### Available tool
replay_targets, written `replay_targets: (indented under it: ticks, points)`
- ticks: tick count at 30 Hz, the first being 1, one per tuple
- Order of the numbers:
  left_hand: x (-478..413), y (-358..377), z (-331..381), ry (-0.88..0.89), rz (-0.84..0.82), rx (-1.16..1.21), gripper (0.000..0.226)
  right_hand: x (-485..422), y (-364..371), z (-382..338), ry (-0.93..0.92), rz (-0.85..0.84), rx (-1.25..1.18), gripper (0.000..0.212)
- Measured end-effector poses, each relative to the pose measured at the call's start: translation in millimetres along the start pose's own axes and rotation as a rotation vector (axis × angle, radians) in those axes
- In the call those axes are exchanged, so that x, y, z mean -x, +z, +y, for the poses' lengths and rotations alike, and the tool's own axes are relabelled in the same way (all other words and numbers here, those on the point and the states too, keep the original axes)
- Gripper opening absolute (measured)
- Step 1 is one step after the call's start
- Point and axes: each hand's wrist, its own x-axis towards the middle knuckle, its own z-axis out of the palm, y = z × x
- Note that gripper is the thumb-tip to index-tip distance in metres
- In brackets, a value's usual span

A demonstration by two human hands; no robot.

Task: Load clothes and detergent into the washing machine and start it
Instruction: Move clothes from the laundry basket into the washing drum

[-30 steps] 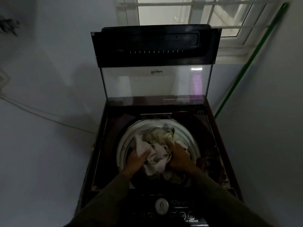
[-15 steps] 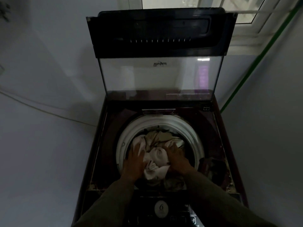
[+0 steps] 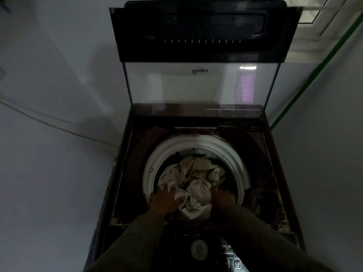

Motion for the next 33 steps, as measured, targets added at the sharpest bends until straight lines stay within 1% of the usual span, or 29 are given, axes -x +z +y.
replay_targets:
  ticks: [3,5,6,8,12,15,18,20,25,29,33]
  points:
    - [4,-6,-5,0.032,0.115,0.030,0.069,18,-13,-2,-0.030,0.044,-0.010,0.057]
    - [7,-11,-10,0.055,0.222,-0.011,0.071,33,-24,-5,-0.040,0.112,-0.003,0.063]
    - [11,-14,-12,0.068,0.283,-0.048,0.076,41,-29,-8,-0.051,0.147,-0.008,0.066]
    - [21,-22,-15,0.117,0.373,-0.102,0.088,57,-42,-18,-0.087,0.224,-0.078,0.066]
    - [48,-39,-21,0.212,0.541,-0.062,0.078,80,-56,-52,-0.158,0.433,-0.168,0.069]
    - [63,-43,-33,0.290,0.640,-0.089,0.064,91,-52,-77,-0.196,0.538,-0.202,0.069]
    - [80,-44,-45,0.295,0.750,-0.067,0.060,101,-47,-98,-0.238,0.628,-0.204,0.067]
    - [94,-44,-54,0.260,0.806,-0.035,0.059,107,-43,-111,-0.287,0.680,-0.179,0.069]
    - [131,-33,-82,0.097,0.846,-0.031,0.065,130,-36,-147,-0.424,0.798,-0.144,0.073]
    - [167,-14,-104,-0.056,0.895,0.038,0.068,147,-26,-174,-0.566,0.778,-0.068,0.078]
    - [212,17,-125,-0.247,0.963,0.112,0.065,169,-5,-198,-0.722,0.760,0.012,0.079]
